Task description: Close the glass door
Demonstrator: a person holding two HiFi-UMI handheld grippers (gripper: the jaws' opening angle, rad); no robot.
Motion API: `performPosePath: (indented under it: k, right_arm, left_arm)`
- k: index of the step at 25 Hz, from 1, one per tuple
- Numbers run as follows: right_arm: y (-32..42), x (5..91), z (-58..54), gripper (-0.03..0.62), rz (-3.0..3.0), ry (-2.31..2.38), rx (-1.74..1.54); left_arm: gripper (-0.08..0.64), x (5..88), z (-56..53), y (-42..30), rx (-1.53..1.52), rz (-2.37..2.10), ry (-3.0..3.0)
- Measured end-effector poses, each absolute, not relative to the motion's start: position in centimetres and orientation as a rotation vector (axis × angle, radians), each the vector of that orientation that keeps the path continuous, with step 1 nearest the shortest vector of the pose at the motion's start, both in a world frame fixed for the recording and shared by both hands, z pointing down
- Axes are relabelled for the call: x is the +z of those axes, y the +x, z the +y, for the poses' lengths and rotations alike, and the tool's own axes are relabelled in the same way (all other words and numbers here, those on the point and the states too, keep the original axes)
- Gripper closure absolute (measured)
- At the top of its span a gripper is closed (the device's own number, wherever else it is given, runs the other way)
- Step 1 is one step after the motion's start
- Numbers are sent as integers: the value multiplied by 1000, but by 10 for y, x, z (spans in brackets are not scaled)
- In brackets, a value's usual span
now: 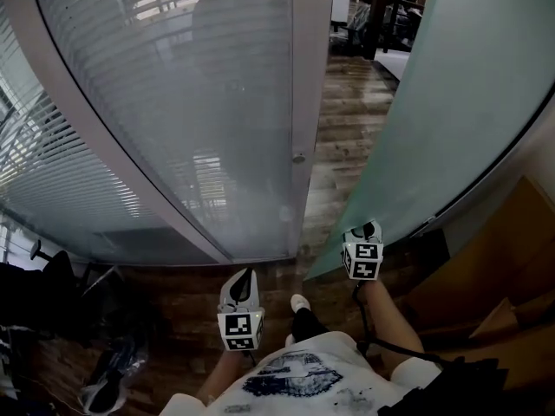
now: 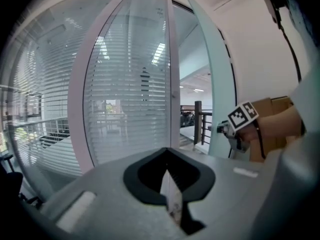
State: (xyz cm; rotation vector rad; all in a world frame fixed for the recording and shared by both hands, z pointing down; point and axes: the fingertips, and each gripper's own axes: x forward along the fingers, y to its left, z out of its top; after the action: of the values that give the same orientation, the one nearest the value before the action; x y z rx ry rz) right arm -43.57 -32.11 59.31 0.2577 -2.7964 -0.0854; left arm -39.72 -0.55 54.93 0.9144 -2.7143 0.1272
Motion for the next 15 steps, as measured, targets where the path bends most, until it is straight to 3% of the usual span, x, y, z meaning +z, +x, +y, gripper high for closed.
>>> performPosePath:
  k: [15]
  right_arm:
    - [-500,596,-328,425,-2823,338,-90]
  left_arm:
    - [557,549,-26,-448,175,-2732,876]
